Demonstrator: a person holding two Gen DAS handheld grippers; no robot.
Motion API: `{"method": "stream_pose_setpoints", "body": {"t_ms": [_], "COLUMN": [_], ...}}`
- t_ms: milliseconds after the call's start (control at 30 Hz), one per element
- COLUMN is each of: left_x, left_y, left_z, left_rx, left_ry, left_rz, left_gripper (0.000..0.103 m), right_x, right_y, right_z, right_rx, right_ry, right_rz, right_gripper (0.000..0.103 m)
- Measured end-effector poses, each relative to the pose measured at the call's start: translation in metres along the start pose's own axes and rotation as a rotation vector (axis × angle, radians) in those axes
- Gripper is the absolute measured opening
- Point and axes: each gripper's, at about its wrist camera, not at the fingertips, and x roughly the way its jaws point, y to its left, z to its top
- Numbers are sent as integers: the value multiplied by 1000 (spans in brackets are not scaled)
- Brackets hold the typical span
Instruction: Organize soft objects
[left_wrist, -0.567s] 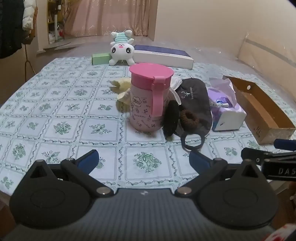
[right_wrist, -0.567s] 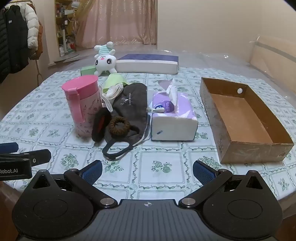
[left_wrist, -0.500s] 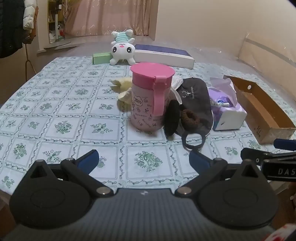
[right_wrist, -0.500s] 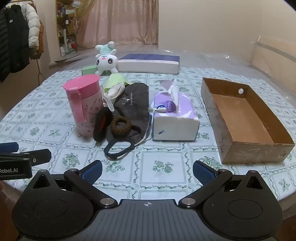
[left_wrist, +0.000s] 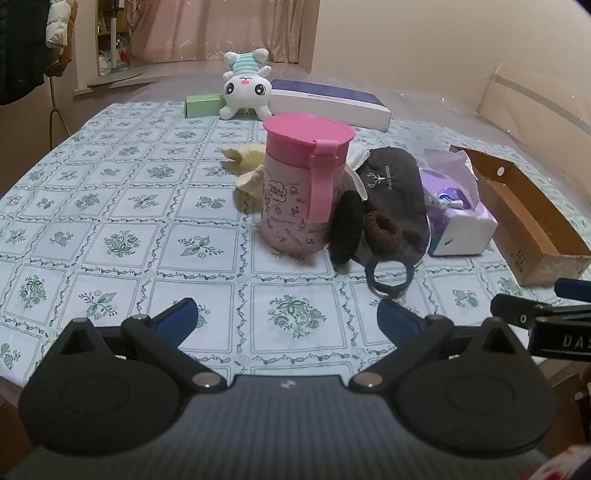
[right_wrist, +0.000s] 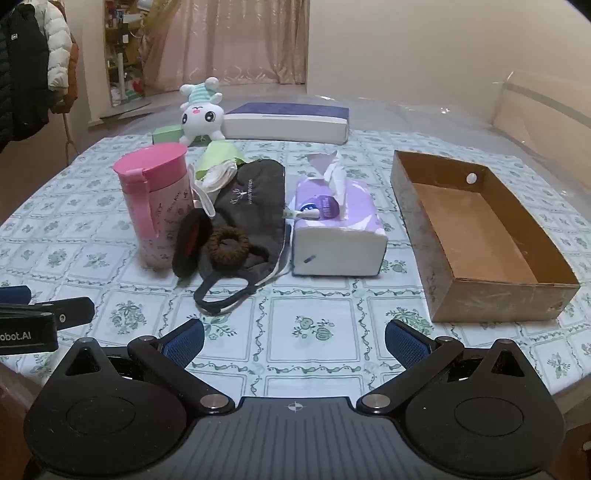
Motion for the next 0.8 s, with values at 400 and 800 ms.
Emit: {"method": "stream_pose_setpoints", "body": {"t_ms": [400,800], "left_x": [-1,-1], "left_y": [3,2], "left_z": [0,-1], "left_rx": [-15,-8], "left_ry": [-9,-9], "left_rz": [4,7], "left_gripper": [103,103], "right_x": [0,3], "right_y": [4,2], "right_z": [-3,-4], "right_rx": [-4,13], "right_ry": [9,13], "right_rz": [0,0], "right_gripper": [103,103]}}
